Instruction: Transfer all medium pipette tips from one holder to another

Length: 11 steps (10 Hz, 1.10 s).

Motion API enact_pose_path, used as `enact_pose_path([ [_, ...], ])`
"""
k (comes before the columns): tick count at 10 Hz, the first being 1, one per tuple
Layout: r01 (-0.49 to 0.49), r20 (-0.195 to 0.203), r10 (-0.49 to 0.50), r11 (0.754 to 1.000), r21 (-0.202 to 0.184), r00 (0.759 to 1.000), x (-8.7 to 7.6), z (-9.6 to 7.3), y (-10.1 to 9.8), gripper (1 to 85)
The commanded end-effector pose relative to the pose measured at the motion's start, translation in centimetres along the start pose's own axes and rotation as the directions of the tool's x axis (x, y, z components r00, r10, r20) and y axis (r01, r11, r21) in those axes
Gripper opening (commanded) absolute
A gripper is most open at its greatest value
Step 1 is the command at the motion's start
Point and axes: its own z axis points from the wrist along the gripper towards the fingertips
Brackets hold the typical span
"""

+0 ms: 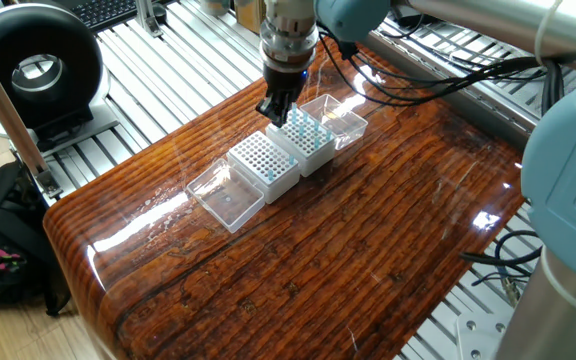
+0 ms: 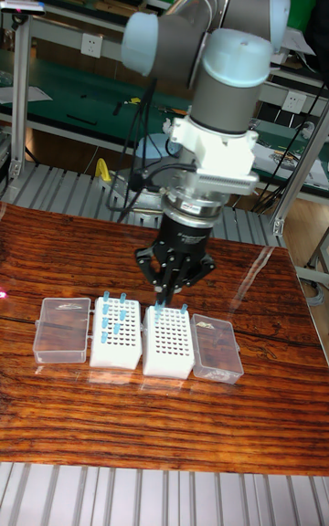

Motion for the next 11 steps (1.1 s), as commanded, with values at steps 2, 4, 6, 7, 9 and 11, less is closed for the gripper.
enact_pose_path([
  [2,-0.079,-0.031,0.078,0.997,-0.017,0.996,2.3,1.0,3.4,10.0],
  [4,-0.085,-0.034,0.084,0.996,-0.011,0.996,2.8,1.7,3.7,9.3],
  [6,-0.077,-0.040,0.076,0.997,-0.010,0.996,3.3,2.4,3.5,9.3],
  [7,-0.077,-0.040,0.076,0.997,-0.010,0.996,3.5,2.5,3.4,9.3],
  [9,-0.077,-0.040,0.076,0.997,-0.010,0.996,3.9,2.7,3.3,9.3],
  [11,-0.075,-0.042,0.075,0.997,-0.007,0.996,4.1,2.7,3.2,9.3],
])
